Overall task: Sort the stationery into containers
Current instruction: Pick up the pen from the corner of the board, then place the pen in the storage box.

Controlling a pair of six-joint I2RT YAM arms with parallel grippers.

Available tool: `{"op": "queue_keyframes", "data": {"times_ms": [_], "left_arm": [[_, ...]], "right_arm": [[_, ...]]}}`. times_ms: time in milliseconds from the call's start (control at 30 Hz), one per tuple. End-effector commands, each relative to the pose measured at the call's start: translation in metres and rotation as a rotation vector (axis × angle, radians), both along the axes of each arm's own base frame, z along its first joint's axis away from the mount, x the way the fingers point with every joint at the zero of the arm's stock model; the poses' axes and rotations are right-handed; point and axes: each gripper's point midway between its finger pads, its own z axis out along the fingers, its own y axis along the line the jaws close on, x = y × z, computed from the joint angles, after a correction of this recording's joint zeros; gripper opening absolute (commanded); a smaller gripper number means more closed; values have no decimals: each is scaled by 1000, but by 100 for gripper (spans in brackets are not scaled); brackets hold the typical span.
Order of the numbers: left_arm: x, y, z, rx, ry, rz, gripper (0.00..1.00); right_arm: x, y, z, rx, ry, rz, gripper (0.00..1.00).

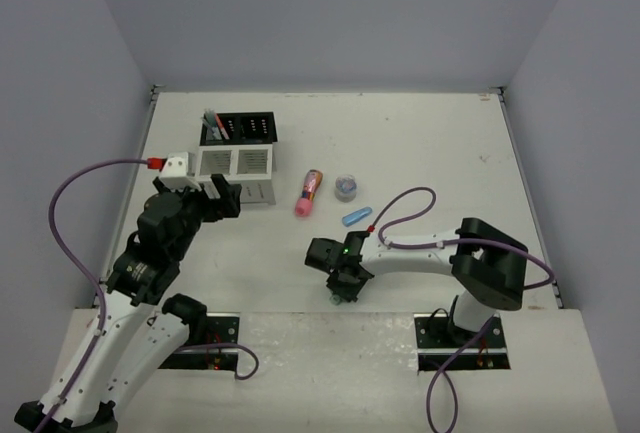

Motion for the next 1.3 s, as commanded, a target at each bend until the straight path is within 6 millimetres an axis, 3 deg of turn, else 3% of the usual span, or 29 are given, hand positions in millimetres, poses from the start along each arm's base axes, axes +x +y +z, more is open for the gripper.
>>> {"op": "queue_keyframes", "data": {"times_ms": [0,133,200,300,367,500,833,1000,1200,1267], "left_arm": [[0,-7,7,4,-30,-48,100],[-5,-27,10,-77,-30,-138,100],[-9,-46,12,-164,-36,-221,100],[-22,-96,26,-394,-75,-459,100],[-31,-114,21,-534,-39,-539,100],[-53,-148,32,-728,-53,-689,100],[-66,-202,14,-735,37,-738,94],[-64,-214,-2,-654,59,-729,87],[-60,-230,-12,-604,70,-737,87],[-63,-238,-10,-603,63,-762,75]], "right_arm": [[-4,-4,-16,-4,12,-14,0],[25,-15,20,-15,-193,25,0],[33,-12,33,10,-276,104,0],[66,9,102,153,-626,375,0],[71,13,129,199,-758,494,0],[65,17,158,257,-966,782,0],[71,9,182,167,-1002,853,0],[67,14,196,204,-1020,869,0],[58,29,203,252,-1026,926,0],[57,34,202,244,-1017,935,0]]}}
